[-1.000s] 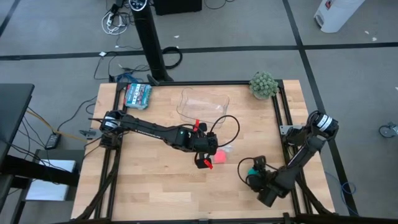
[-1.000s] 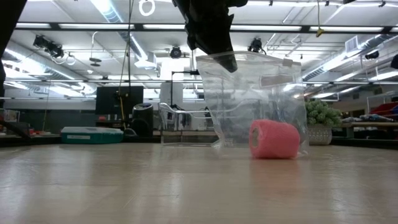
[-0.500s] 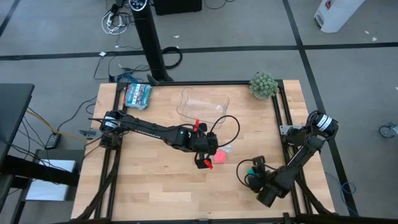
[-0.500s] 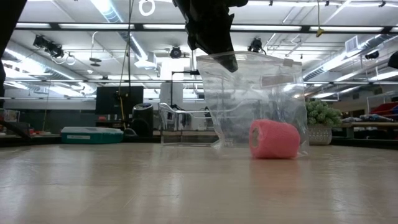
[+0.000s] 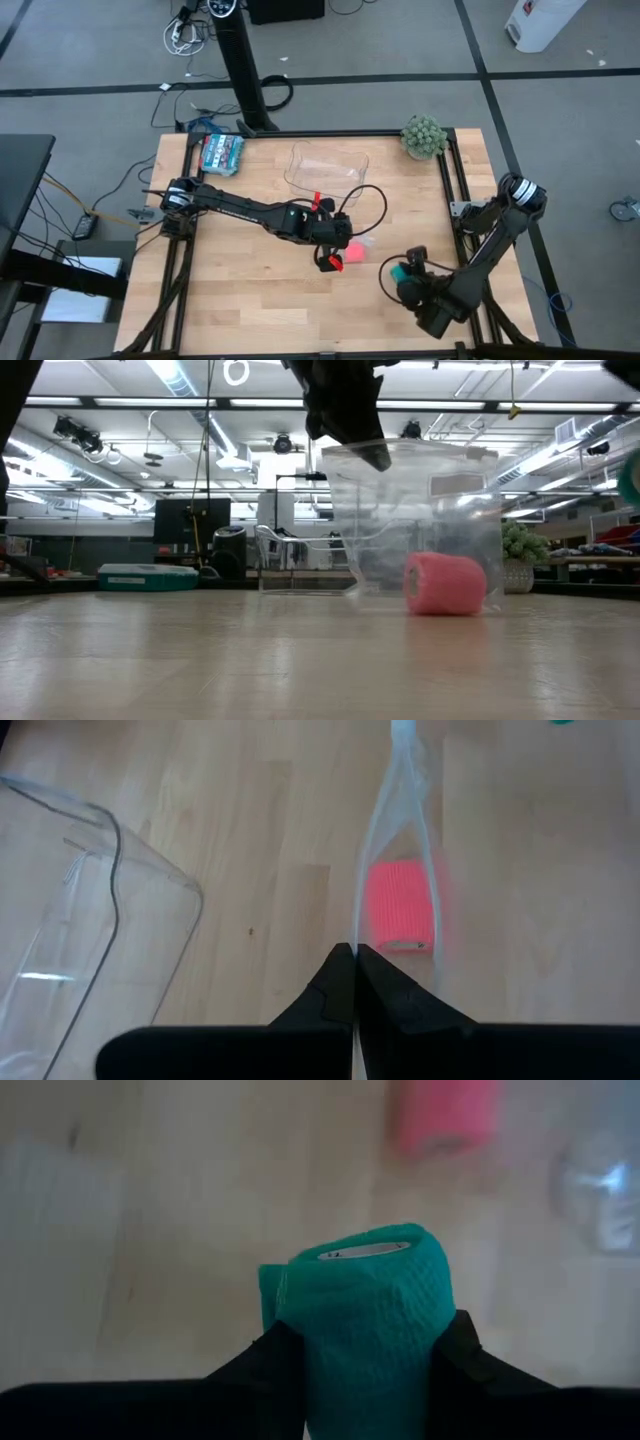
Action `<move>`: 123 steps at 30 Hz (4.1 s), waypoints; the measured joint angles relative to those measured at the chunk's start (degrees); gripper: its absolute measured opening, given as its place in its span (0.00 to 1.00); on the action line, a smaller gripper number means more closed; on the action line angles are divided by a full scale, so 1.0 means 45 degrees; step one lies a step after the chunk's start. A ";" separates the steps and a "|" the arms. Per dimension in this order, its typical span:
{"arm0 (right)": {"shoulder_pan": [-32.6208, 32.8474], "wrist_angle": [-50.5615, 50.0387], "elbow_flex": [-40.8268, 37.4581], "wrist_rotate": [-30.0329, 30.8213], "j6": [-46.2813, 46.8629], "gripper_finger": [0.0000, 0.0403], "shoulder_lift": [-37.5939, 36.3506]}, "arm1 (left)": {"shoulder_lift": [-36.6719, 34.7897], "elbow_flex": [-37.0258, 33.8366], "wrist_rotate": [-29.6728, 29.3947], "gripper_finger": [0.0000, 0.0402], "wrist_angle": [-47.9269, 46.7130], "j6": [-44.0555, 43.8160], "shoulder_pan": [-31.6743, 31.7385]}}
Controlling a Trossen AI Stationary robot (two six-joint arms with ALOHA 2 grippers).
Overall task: Roll bandage
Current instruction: Put the blue bandage into the transparent zip bag
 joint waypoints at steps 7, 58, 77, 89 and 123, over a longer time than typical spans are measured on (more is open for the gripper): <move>-0.0124 -0.0543 0.1600 0.3760 0.0037 0.33 -0.0809 | 0.0000 0.0000 0.0089 0.01 0.0805 -0.0006 0.0001; -0.3286 0.7927 -0.2360 0.4255 0.0220 0.33 -0.1318 | 0.0782 -0.0015 -0.0436 0.01 0.4415 0.0544 -0.0156; -0.4397 0.7609 -0.2332 0.3569 0.4457 0.33 -0.1805 | 0.0772 0.0019 -0.0418 0.01 0.3813 -0.0292 -0.0277; -0.3375 0.7191 -0.2356 0.3781 0.4165 0.33 -0.2692 | 0.0739 0.0019 -0.0113 0.01 0.4891 0.1504 -0.0467; -0.0930 0.9860 -0.1253 0.6553 -0.3051 0.32 -0.3230 | 0.0034 -0.0347 0.2655 0.01 0.5601 0.0425 -0.0028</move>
